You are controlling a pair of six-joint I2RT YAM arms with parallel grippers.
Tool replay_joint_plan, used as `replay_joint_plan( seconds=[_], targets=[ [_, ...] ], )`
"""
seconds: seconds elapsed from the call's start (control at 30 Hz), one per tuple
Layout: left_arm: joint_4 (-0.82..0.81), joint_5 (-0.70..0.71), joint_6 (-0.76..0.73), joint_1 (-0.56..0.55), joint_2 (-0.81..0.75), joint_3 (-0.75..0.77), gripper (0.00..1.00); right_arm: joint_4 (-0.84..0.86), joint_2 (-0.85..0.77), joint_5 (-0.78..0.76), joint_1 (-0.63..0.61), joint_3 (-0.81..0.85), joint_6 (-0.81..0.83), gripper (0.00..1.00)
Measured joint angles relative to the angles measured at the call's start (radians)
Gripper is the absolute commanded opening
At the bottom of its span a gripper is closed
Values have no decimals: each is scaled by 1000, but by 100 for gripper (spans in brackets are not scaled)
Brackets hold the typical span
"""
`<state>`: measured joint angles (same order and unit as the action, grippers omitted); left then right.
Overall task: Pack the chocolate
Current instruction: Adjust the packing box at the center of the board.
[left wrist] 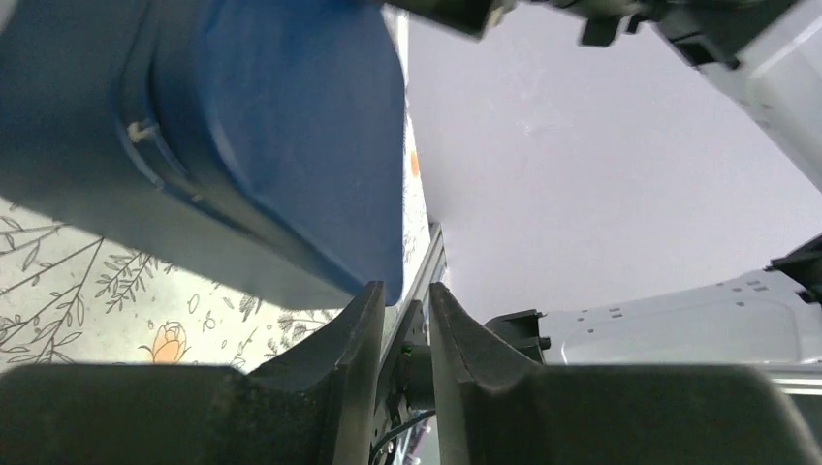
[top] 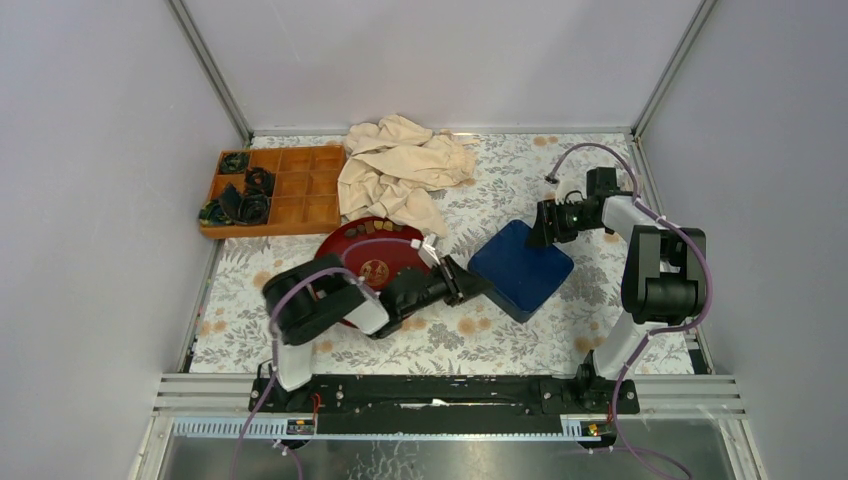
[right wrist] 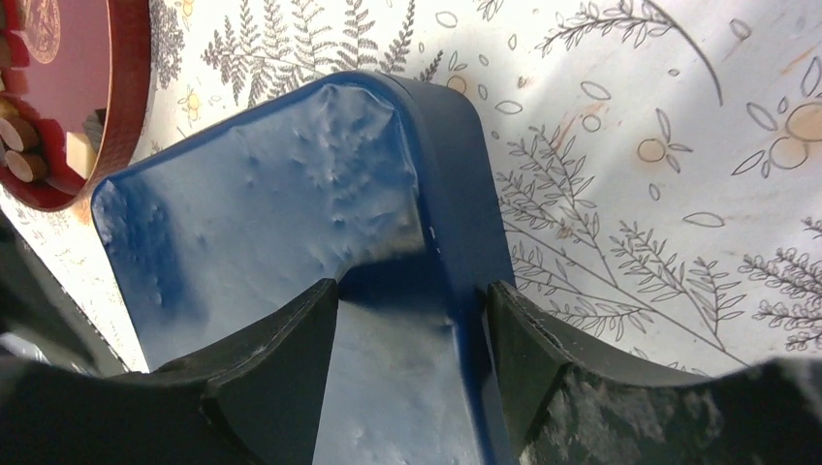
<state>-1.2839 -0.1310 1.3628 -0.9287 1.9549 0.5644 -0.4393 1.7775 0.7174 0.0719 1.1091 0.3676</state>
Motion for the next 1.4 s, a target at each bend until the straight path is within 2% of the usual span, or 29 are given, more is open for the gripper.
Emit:
replay_joint_plan(
  seconds=[0.13,0.3,0.37,0.47,0.57,0.67,0.77,0.87,1.03,1.2,1.4],
  targets=[
    [108,54,-119,14,-195,-64,44,-32,-17,8,0,-13,43,73],
    [346,76,-334,98,-392,-72,62,-100,-74,10,0,-21,144,85],
    [458,66,-423,156,-446,-55,65,-117,-134,10,0,-21,201,90],
    [584,14,-521,233,-454,14,65,-136,-254,10,0,-20,307,91],
    [673,-80,-587,295,-388,123,64,-164,-396,8,0,-20,442,84],
    [720,-162,-616,315,-284,219,57,-237,-494,-21,0,-20,553,64],
    [752,-227,-622,315,-183,280,50,-308,-517,-98,0,-42,627,47],
    [786,-267,-619,314,-122,298,48,-332,-510,-182,0,-158,665,38],
    [822,-311,-618,308,-82,329,47,-340,-456,-270,2,-301,665,34],
    [836,-320,-624,280,-51,380,47,-299,-389,-274,2,-301,635,37],
    [804,-303,-603,260,-49,351,47,-285,-334,-268,11,-251,551,44]
  ],
)
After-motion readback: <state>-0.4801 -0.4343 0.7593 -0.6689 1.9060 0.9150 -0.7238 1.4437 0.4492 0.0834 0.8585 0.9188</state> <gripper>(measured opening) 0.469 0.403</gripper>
